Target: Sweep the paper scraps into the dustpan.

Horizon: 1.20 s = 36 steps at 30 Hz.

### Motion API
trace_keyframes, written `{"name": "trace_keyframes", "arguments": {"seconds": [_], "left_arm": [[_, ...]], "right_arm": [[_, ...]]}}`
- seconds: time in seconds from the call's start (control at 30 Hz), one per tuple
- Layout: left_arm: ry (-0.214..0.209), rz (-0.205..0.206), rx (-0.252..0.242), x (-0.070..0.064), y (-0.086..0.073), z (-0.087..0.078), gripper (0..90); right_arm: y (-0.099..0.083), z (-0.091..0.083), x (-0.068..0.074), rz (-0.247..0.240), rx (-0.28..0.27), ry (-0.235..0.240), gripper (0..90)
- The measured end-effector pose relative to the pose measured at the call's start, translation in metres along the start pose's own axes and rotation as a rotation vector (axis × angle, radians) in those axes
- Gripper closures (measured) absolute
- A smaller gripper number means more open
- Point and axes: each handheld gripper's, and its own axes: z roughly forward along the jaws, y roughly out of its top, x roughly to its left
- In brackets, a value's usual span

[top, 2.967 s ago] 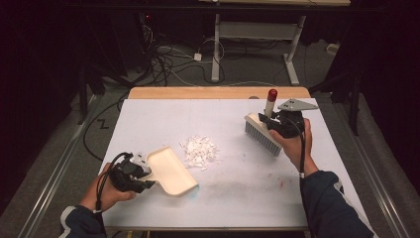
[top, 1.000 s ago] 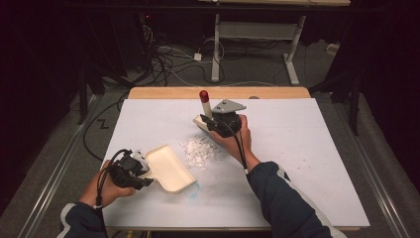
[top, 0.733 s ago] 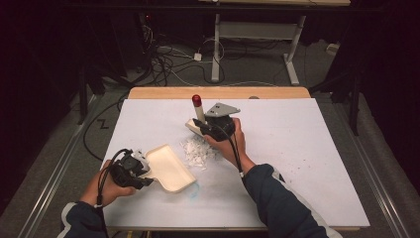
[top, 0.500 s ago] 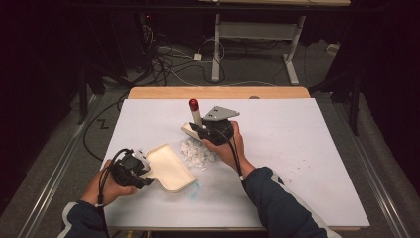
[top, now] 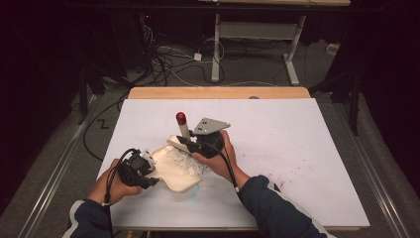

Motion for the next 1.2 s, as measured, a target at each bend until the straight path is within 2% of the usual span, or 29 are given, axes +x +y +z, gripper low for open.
{"name": "trace_keyframes", "arguments": {"seconds": [0.13,0.33,0.5,0.67,0.73,0.87,0.93,0.97,1.0,1.07,1.1,1.2], "left_arm": [[0.003,-0.003,0.004,-0.001,0.0,0.001,62.8],[0.001,-0.006,0.002,-0.001,-0.003,0.004,62.9],[-0.001,-0.001,0.004,-0.001,-0.004,0.005,62.9],[-0.001,-0.001,0.001,-0.001,-0.006,0.007,62.8],[0.002,-0.003,0.008,-0.001,-0.006,0.009,62.8],[0.008,0.005,0.011,-0.003,-0.007,0.008,62.8],[0.013,0.008,0.012,-0.004,-0.007,0.008,62.8],[0.013,0.005,0.013,-0.005,-0.007,0.007,62.8],[0.014,0.003,0.015,-0.005,-0.006,0.007,62.8],[0.013,0.001,0.016,-0.006,-0.006,0.008,62.8],[0.01,0.0,0.017,-0.006,-0.006,0.008,62.8],[0.01,-0.003,0.021,-0.007,-0.006,0.008,62.8]], "right_arm": [[0.002,-0.002,0.01,-0.003,-0.017,0.031,71.5],[0.011,-0.01,0.013,-0.017,-0.034,0.035,71.6],[0.026,-0.026,0.001,-0.014,-0.071,0.008,71.5],[0.034,-0.038,-0.017,0.004,-0.079,-0.061,71.5],[0.032,-0.04,-0.025,0.018,-0.07,-0.077,71.5],[0.02,-0.049,-0.034,0.019,-0.018,-0.168,71.6],[0.01,-0.058,-0.031,0.008,0.014,-0.21,71.5],[0.01,-0.058,-0.031,0.008,0.014,-0.21,71.5],[-0.002,-0.068,-0.024,-0.016,0.045,-0.249,71.5],[-0.007,-0.071,-0.021,-0.009,0.06,-0.259,71.6],[-0.017,-0.075,-0.016,0.011,0.083,-0.254,71.6],[-0.023,-0.076,-0.01,0.036,0.084,-0.246,71.5]]}}
